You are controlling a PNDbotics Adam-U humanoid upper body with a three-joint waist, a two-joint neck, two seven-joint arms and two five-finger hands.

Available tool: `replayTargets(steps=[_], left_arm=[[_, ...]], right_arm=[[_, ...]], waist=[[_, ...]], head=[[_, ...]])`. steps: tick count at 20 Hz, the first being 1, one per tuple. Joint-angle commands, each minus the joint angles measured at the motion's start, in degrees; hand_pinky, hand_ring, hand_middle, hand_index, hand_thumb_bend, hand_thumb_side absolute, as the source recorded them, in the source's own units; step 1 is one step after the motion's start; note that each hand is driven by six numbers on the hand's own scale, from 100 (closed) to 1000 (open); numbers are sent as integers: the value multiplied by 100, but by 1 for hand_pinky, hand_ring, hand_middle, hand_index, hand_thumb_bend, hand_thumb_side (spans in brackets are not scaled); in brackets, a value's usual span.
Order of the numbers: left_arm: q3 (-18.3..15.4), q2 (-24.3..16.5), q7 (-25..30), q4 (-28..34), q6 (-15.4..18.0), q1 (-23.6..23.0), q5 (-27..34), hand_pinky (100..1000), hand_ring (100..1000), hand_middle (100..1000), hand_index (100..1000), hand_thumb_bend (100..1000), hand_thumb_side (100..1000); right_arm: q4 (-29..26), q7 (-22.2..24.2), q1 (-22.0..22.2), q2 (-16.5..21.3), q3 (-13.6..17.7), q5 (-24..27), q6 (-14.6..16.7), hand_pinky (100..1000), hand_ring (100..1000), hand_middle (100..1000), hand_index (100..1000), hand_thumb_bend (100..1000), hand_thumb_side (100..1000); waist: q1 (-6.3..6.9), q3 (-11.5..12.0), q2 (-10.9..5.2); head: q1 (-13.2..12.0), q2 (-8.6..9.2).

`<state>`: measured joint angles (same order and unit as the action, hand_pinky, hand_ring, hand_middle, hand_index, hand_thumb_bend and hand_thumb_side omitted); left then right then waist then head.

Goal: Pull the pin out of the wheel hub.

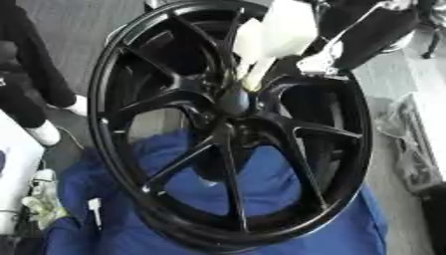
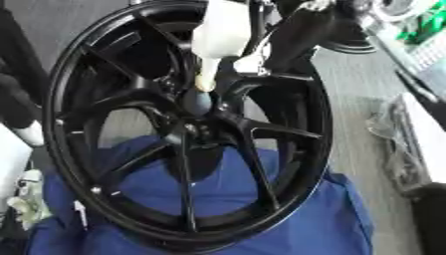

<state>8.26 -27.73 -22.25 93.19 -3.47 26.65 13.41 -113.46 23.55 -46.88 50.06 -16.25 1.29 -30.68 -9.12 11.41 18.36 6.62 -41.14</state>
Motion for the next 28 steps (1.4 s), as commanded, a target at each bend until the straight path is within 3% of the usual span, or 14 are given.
replayTargets(steps=[1, 5, 12, 15, 18, 19, 20, 23, 25, 28], left_arm=[[-74, -137, -13, 78, 23, 43, -10, 621, 791, 634, 644, 100, 833], [-90, -144, -24, 84, 27, 37, -8, 621, 791, 634, 644, 100, 832], [-121, -166, -52, 86, 29, 6, -6, 620, 792, 634, 643, 100, 832], [-121, -171, -54, 87, 30, 2, -6, 620, 792, 635, 644, 100, 832], [-121, -165, -52, 86, 30, 8, -6, 620, 792, 635, 643, 100, 832], [-120, -164, -51, 86, 29, 10, -6, 620, 792, 635, 643, 100, 832], [-121, -164, -51, 85, 28, 9, -6, 620, 793, 635, 643, 100, 833], [-125, -173, -53, 81, 25, 0, -5, 620, 793, 635, 644, 100, 833], [-126, -173, -53, 82, 25, 2, -3, 620, 793, 636, 643, 100, 833], [-128, -169, -54, 87, 30, 9, -3, 620, 794, 636, 643, 100, 832]], right_arm=[[-109, -502, 226, 321, 628, 178, 50, 608, 434, 327, 438, 380, 100], [199, -1408, 790, 403, 1406, 154, -80, 610, 432, 331, 443, 373, 100], [1606, -3189, 1147, 183, 2587, -463, -194, 611, 438, 336, 447, 357, 100], [2362, -3601, 1202, 138, 2845, -1082, -366, 625, 457, 359, 471, 341, 100], [3145, -3781, 1210, 52, 3031, -1618, -505, 677, 539, 487, 614, 365, 100], [3324, -3832, 1215, 15, 3083, -1744, -516, 677, 539, 487, 614, 365, 100], [3456, -3873, 1228, -23, 3132, -1832, -522, 710, 595, 551, 691, 411, 100], [3655, -4066, 1314, -135, 3283, -1963, -546, 775, 701, 677, 799, 564, 274], [3690, -4211, 1350, -192, 3326, -1942, -532, 807, 758, 767, 845, 634, 323], [3653, -4436, 1352, -261, 3346, -1801, -480, 806, 755, 772, 843, 635, 326]], waist=[[62, -21, -123], [76, -60, -106], [98, -120, -87], [98, -131, -93], [106, -133, -90], [108, -132, -87], [111, -135, -82], [117, -148, -68], [119, -152, -65], [122, -149, -67]], head=[[-24, 76], [-54, 101], [-114, 130], [-133, 129], [-154, 146], [-159, 151], [-165, 153], [-174, 137], [-180, 133], [-184, 147]])
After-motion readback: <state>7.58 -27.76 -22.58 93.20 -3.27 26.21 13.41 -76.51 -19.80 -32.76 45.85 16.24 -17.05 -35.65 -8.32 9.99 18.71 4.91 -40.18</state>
